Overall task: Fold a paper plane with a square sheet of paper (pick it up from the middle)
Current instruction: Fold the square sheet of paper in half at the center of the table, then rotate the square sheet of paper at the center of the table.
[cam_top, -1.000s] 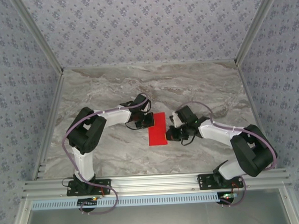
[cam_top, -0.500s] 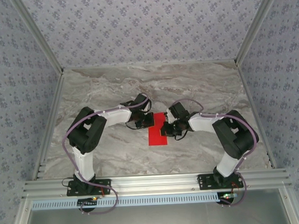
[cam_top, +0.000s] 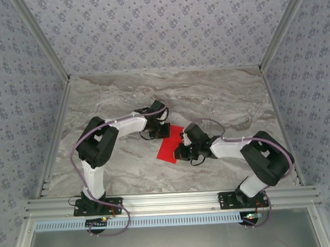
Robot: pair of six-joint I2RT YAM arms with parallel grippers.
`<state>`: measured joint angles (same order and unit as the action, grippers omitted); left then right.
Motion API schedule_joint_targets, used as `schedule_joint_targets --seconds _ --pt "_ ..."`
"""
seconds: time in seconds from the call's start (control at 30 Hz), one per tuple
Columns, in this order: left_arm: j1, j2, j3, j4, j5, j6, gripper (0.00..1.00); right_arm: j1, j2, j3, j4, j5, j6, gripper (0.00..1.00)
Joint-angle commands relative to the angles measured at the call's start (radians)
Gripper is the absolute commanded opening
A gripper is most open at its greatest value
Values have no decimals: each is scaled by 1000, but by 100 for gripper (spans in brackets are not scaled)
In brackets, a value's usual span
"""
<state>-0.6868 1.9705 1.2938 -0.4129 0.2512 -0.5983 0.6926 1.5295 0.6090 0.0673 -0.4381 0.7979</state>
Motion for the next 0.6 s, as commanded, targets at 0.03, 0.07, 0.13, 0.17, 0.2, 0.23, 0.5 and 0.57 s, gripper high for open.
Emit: schedule_joint_targets --seconds 0.03,0.07,0.13,0.17,0.2,0.23,0.5,0.57 --pt "8 -136 37 -52 -94 -61 18 -96 -98 82 -112 60 -1 0" --pt "8 -171 16 -50 -109 -90 19 -129 -99 95 -133 45 -22 0" --pt "6 -233 -38 -24 -123 -145 24 -182 -78 114 -155 -1 -77 0" --pt "2 -269 -74 -1 -127 -174 27 -205 -59 134 -175 -23 -110 0" --pt "-6 -302 -106 21 -127 -197 28 -220 -36 162 -202 -36 -149 0" --pt "-13 -327 -130 39 -131 -217 28 -229 -17 187 -226 -39 -161 0" --pt "-123 -423 -237 129 -149 -365 24 -238 213 357 -252 -65 -246 0" --pt "-159 -406 -250 163 -145 -402 21 -237 262 387 -254 -52 -242 0"
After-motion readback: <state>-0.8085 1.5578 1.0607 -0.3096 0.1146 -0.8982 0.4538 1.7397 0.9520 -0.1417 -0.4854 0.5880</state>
